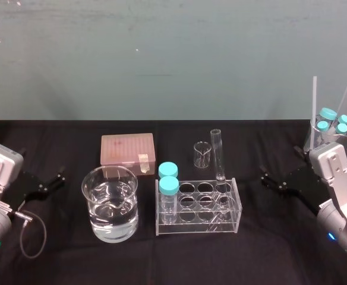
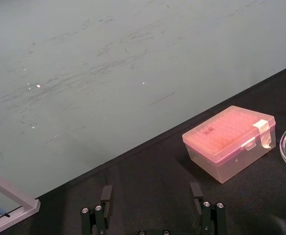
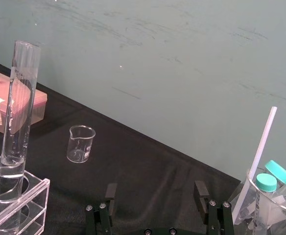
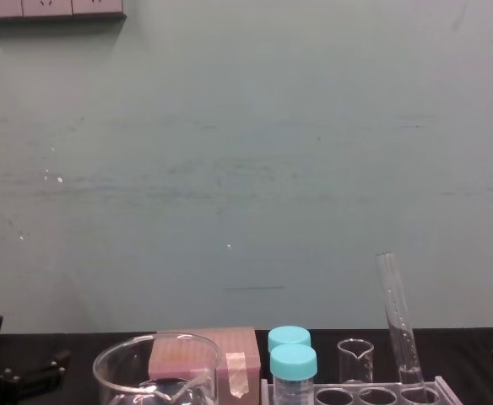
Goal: Hold the test tube with one hand and immerse one end into the beaker, then return it to the test tube rack.
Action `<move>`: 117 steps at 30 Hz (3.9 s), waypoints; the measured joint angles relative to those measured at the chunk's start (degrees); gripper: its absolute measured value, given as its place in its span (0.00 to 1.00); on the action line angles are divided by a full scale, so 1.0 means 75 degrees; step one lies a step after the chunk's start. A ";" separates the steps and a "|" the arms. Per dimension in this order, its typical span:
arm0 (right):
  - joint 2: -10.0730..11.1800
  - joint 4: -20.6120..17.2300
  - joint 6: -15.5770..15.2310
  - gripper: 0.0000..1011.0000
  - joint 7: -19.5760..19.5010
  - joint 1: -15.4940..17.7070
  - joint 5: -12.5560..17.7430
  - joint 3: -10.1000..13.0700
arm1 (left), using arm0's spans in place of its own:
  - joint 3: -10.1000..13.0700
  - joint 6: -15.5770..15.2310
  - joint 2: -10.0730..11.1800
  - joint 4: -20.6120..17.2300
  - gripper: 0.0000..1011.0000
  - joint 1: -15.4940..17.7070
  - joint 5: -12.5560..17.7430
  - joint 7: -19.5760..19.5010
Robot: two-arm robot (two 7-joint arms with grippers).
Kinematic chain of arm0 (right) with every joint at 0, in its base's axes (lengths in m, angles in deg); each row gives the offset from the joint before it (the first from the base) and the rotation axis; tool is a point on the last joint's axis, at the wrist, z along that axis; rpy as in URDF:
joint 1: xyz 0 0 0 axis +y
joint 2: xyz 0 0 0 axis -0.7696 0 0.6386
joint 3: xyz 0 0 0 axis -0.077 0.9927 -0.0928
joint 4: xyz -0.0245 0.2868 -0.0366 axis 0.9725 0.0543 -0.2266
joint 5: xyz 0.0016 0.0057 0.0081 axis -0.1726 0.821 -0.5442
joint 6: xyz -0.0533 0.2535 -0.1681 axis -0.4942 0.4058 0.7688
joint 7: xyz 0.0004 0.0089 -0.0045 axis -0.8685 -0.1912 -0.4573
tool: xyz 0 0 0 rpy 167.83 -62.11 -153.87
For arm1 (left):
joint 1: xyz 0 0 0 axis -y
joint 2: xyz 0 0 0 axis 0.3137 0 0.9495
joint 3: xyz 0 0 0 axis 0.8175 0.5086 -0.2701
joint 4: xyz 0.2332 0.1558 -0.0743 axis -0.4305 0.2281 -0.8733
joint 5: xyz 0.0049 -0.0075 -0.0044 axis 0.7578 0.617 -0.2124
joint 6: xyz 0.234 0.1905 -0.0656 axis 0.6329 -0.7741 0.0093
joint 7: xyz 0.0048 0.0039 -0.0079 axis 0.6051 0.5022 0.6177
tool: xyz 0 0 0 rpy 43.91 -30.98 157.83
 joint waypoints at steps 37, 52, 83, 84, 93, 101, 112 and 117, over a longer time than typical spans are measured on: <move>0.0000 0.0000 0.0000 0.99 0.0000 0.0000 0.0000 0.0000 | 0.0000 0.0000 0.0000 0.0000 0.99 0.0000 0.0000 0.0000; -0.0073 -0.0083 0.0024 0.99 0.0524 0.0003 0.0406 0.0434 | 0.0000 0.0000 0.0000 0.0000 0.99 0.0000 0.0000 0.0000; 0.0049 -0.1191 0.0138 0.99 0.2656 0.0202 0.1100 0.0902 | 0.0000 0.0000 0.0000 0.0000 0.99 0.0000 0.0000 0.0000; 0.0020 -0.1191 0.0131 0.99 0.2787 0.0166 0.1121 0.0873 | 0.0000 0.0000 0.0000 0.0000 0.99 0.0000 0.0000 0.0000; -0.0276 -0.1038 -0.0111 0.99 0.3355 -0.0044 0.1296 0.0786 | 0.0000 0.0000 0.0000 0.0000 0.99 0.0000 0.0000 0.0000; -0.0528 -0.0826 -0.0313 0.99 0.3647 -0.0176 0.1432 0.0817 | -0.0001 0.0000 0.0000 0.0000 0.99 0.0000 0.0000 0.0000; -0.0799 -0.0535 -0.0512 0.99 0.3849 -0.0353 0.1423 0.0905 | 0.0000 0.0000 0.0000 0.0000 0.99 0.0000 0.0000 0.0000; -0.0881 -0.0397 -0.0560 0.99 0.3892 -0.0461 0.1361 0.0909 | 0.0000 0.0000 0.0000 0.0000 0.99 0.0000 0.0000 0.0000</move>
